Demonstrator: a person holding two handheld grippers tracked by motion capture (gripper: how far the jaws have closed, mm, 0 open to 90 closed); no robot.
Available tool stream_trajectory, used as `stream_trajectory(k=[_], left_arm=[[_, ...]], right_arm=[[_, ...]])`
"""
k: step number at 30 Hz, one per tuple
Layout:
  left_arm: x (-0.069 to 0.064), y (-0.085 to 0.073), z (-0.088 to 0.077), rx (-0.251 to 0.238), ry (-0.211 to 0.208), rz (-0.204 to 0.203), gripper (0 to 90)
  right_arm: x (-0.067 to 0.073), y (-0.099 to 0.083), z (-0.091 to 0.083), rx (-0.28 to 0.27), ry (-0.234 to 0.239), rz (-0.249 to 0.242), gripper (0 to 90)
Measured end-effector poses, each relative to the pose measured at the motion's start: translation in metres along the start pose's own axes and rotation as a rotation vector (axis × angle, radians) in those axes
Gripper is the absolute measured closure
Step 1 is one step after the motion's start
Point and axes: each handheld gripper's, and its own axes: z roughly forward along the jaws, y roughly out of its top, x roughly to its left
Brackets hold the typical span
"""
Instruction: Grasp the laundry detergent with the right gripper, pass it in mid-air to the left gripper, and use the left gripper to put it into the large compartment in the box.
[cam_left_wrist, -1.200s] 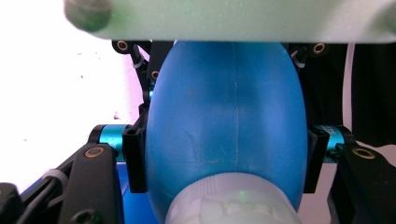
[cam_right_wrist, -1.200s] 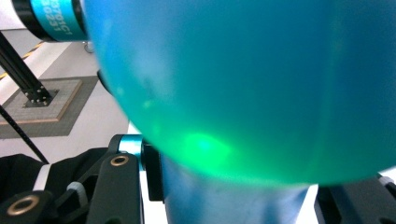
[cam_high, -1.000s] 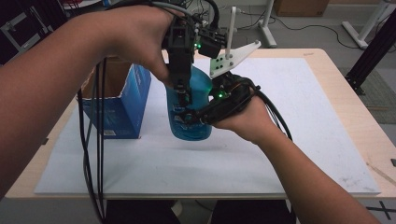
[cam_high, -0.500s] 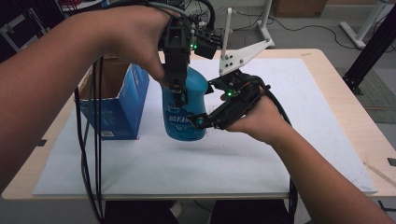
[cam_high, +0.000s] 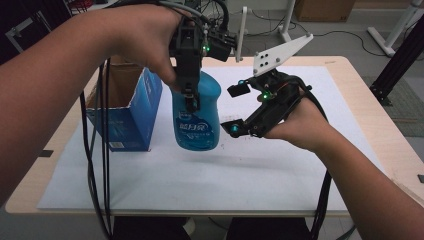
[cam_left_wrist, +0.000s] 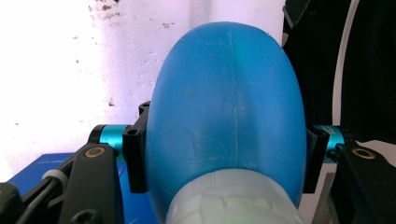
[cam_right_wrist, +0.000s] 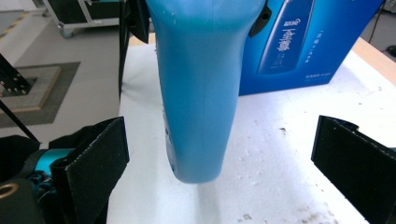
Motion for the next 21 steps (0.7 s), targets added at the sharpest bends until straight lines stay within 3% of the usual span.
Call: stream_trajectory(k=[9, 12, 17, 21], left_arm=[[0.002, -0.010, -0.013, -0.017, -0.003, -0.047, 38.1], [0.005, -0.016, -0.020, -0.023, -0.005, -0.078, 38.0], [0.011, -0.030, -0.036, -0.054, -0.014, -0.181, 38.0], [0.016, -0.044, -0.049, -0.076, -0.023, -0.274, 37.9]], right_arm=[[-0.010, 0.005, -0.014, 0.133, -0.021, -0.024, 0.6], [-0.015, 0.007, -0.020, 0.218, -0.021, -0.038, 0.5], [-0.019, 0.014, -0.031, 0.396, -0.022, -0.086, 0.5], [-0.022, 0.021, -0.041, 0.475, -0.025, -0.105, 0.5]])
